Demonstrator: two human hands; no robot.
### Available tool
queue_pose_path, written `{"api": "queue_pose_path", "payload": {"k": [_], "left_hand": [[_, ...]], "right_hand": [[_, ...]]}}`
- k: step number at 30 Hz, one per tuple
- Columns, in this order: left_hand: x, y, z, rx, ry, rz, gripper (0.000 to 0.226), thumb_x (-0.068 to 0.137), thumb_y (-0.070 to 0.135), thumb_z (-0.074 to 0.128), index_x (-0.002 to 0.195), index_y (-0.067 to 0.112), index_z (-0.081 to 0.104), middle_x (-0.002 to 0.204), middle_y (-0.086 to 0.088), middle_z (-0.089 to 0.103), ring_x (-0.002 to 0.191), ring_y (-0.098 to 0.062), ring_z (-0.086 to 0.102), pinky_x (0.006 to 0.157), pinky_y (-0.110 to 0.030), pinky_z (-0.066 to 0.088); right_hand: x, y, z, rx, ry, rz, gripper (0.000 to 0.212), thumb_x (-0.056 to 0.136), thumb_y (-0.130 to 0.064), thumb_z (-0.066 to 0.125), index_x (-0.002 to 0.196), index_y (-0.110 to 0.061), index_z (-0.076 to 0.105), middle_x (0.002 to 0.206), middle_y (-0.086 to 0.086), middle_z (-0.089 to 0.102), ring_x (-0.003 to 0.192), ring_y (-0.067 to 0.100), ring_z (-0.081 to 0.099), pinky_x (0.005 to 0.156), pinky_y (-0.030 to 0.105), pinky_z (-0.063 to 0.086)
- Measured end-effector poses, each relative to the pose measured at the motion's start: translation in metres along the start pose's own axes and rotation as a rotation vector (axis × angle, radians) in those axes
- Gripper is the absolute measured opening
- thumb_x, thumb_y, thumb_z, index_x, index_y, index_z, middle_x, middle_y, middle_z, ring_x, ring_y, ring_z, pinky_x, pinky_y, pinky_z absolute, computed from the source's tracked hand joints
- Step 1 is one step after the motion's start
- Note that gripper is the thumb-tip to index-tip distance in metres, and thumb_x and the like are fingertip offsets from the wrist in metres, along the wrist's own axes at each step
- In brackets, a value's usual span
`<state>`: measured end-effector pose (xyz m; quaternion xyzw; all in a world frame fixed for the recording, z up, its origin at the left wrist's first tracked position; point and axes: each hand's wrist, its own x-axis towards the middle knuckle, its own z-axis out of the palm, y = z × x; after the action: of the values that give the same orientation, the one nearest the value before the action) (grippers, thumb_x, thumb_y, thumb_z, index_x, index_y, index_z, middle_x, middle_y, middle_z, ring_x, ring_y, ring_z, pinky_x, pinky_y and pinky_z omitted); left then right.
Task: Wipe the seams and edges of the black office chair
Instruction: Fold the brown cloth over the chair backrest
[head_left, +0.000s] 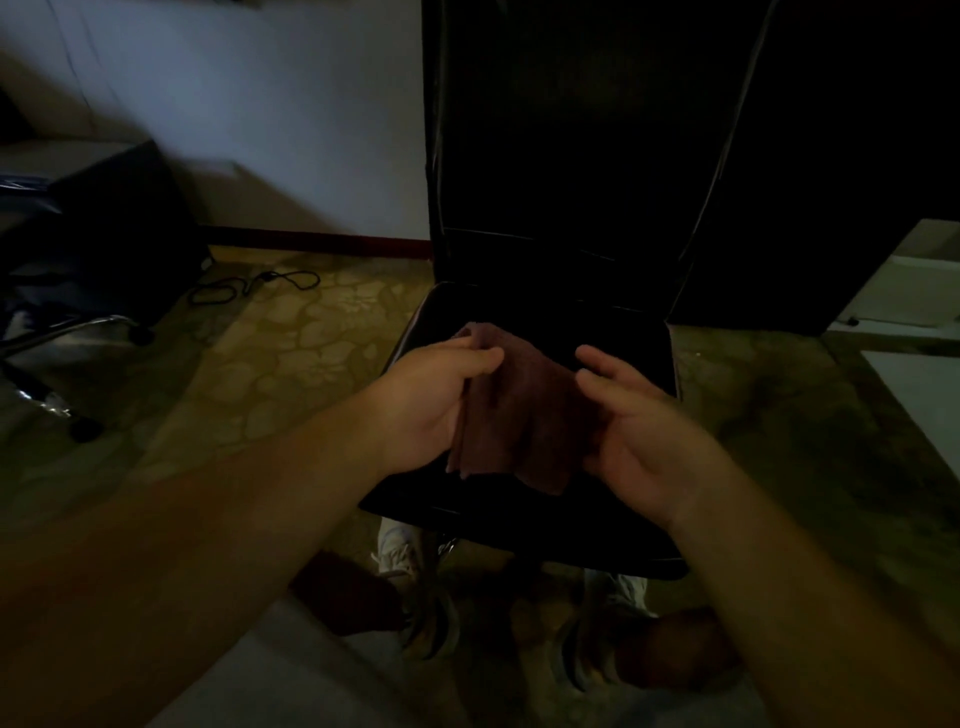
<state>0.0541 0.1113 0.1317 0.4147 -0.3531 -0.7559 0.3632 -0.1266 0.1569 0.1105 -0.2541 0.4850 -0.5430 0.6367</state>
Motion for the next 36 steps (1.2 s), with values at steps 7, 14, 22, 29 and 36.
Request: {"api": "queue_pose_path", "payload": {"k": [7, 14, 22, 29, 36], "left_hand": [[0.009, 0.008, -0.005, 0.370, 0.130, 0.014, 0.016, 0.101, 0.012, 0.058, 0.112, 0.015, 0.069, 0.106, -0.008, 0.076, 0.095, -0.022, 0.073, 0.080, -0.037, 0.062], [0.014, 0.022, -0.010, 0.786, 0.304, 0.332, 0.044, 0.085, 0.003, 0.077, 0.115, 0.028, 0.059, 0.095, -0.008, 0.067, 0.084, -0.021, 0.070, 0.070, -0.029, 0.061], [0.001, 0.048, -0.005, 1.418, 0.213, 0.560, 0.018, 0.084, 0.034, 0.079, 0.101, 0.034, 0.075, 0.076, 0.025, 0.056, 0.068, 0.008, 0.053, 0.054, -0.001, 0.036], [0.000, 0.053, -0.005, 1.179, 0.106, 0.480, 0.013, 0.088, 0.021, 0.072, 0.078, 0.026, 0.064, 0.078, 0.010, 0.064, 0.068, -0.002, 0.058, 0.058, -0.017, 0.043], [-0.004, 0.046, -0.006, 0.524, -0.058, 0.231, 0.020, 0.097, -0.002, 0.058, 0.097, 0.018, 0.064, 0.089, -0.002, 0.068, 0.084, -0.014, 0.067, 0.070, -0.029, 0.057]], "right_hand": [[0.010, -0.008, -0.008, -0.423, -0.067, -0.271, 0.045, 0.089, 0.007, 0.060, 0.117, -0.028, 0.066, 0.105, 0.002, 0.074, 0.100, 0.018, 0.070, 0.079, 0.032, 0.057], [0.013, -0.013, -0.001, -0.613, 0.004, -0.512, 0.050, 0.086, 0.005, 0.067, 0.125, -0.027, 0.063, 0.113, -0.011, 0.067, 0.104, -0.003, 0.064, 0.080, 0.012, 0.053], [0.024, -0.028, -0.006, -0.947, 0.119, -0.635, 0.050, 0.083, -0.008, 0.075, 0.123, -0.035, 0.063, 0.110, -0.007, 0.069, 0.103, 0.007, 0.065, 0.093, 0.034, 0.056], [0.014, -0.036, 0.005, -1.000, 0.169, -0.620, 0.022, 0.088, -0.019, 0.069, 0.079, -0.038, 0.063, 0.100, -0.006, 0.062, 0.090, 0.010, 0.060, 0.083, 0.028, 0.049], [0.004, -0.038, 0.020, -0.534, 0.087, -0.428, 0.021, 0.095, -0.011, 0.059, 0.086, -0.027, 0.068, 0.088, 0.000, 0.071, 0.087, 0.021, 0.069, 0.072, 0.036, 0.056]]}}
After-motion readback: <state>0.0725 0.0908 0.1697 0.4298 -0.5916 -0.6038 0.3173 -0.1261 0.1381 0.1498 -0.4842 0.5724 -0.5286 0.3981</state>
